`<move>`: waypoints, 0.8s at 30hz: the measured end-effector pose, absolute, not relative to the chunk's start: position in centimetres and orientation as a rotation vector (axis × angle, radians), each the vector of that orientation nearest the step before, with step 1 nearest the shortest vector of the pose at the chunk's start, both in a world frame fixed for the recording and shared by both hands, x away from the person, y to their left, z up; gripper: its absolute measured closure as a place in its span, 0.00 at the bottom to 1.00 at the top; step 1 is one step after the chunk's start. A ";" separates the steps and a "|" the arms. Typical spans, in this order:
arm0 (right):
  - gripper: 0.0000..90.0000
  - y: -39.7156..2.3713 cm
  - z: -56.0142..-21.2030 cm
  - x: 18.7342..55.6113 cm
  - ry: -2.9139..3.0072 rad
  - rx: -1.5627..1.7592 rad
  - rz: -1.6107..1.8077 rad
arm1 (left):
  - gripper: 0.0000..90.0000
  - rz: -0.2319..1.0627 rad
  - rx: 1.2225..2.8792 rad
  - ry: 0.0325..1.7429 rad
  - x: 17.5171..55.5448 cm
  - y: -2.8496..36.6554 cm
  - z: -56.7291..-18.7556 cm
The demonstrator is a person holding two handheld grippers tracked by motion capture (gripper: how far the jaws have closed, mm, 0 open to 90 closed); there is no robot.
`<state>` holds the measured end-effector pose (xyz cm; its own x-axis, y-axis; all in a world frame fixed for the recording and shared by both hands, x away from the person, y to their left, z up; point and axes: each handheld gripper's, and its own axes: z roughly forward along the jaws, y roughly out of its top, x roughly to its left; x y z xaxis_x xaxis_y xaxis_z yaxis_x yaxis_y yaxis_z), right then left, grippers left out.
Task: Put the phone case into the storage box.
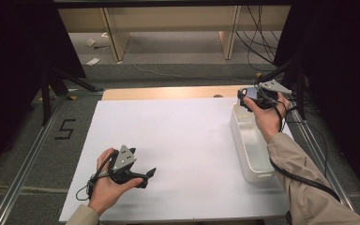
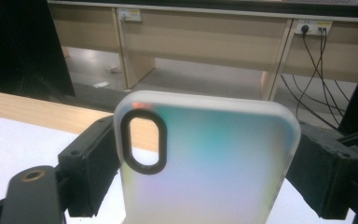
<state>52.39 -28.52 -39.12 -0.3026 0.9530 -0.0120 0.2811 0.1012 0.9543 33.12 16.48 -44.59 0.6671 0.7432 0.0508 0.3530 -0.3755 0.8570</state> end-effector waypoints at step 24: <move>0.20 -28.2 -40.4 52.7 1.730 1.231 1.188 | 0.01 0.547 1.986 0.848 33.1 16.5 -44.6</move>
